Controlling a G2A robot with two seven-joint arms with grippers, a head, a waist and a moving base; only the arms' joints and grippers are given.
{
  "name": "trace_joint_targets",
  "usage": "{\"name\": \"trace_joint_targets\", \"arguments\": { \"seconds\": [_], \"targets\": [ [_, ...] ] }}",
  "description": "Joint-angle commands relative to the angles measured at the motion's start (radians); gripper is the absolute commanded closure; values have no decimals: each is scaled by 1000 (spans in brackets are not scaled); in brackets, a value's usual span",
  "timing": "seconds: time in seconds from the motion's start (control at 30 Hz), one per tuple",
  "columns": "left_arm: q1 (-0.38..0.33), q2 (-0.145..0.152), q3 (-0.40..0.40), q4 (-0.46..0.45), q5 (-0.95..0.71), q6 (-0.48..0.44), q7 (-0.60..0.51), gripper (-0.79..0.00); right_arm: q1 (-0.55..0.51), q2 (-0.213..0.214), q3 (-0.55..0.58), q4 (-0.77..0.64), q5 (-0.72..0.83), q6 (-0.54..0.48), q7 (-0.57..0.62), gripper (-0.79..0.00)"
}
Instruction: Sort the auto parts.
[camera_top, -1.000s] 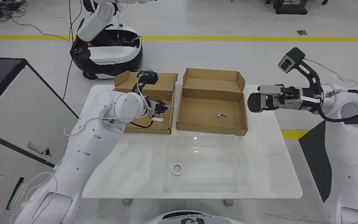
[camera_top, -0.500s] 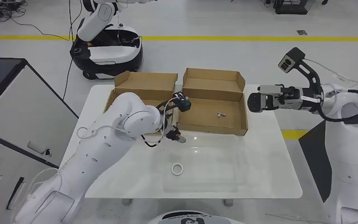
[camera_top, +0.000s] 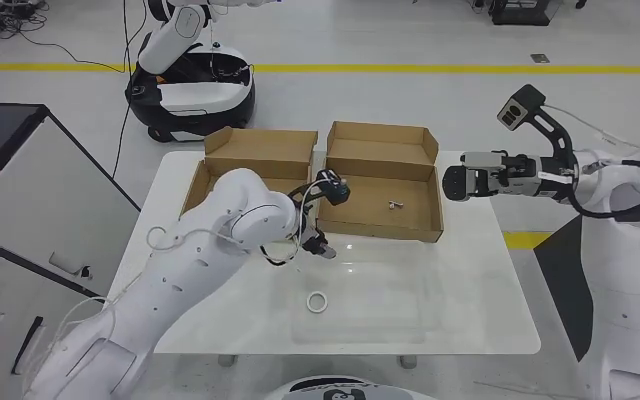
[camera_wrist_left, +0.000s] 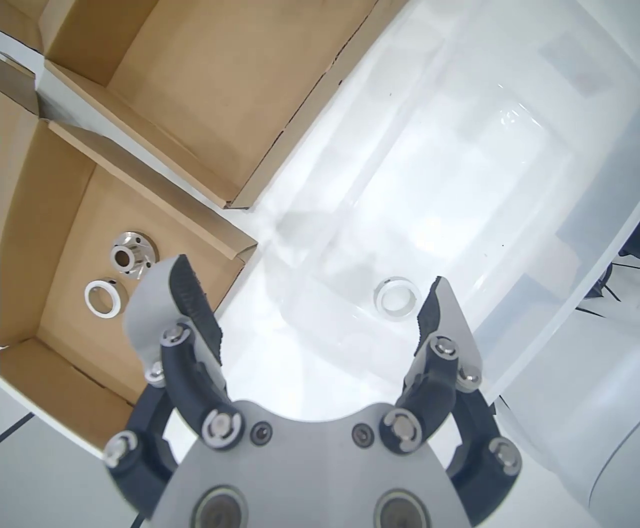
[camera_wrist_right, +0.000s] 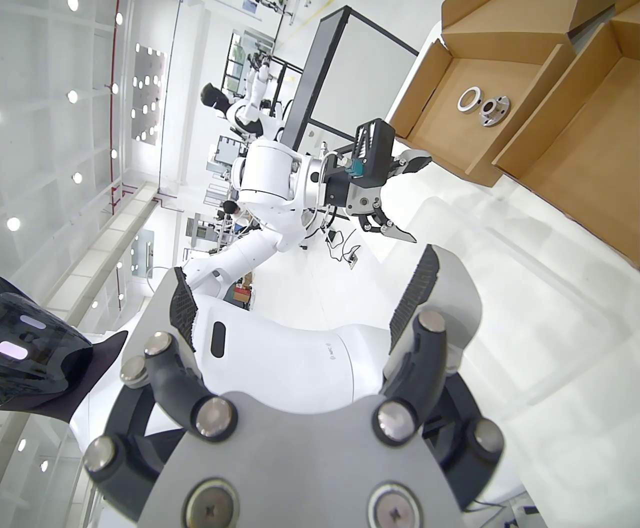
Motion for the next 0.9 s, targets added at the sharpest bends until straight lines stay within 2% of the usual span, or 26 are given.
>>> {"name": "trace_joint_targets", "arguments": {
  "seconds": [0.0, 0.07, 0.43, 0.73, 0.87],
  "targets": [
    [2, 1, 13, -13, -46, -68, -18, -785, 0, 0, 0, 0, 0, 0, 0, -785],
    [-7, 2, 21, -13, -86, -120, -49, -785, 0, 0, 0, 0, 0, 0, 0, -785],
    [-166, 31, 277, 40, -188, -121, -54, -785, 0, 0, 0, 0, 0, 0, 0, -785],
    [-162, 31, 280, 35, -189, -127, -47, -785, 0, 0, 0, 0, 0, 0, 0, -785],
    [-157, 30, 331, 37, -185, -160, -14, -785, 0, 0, 0, 0, 0, 0, 0, -785]
  ]
}}
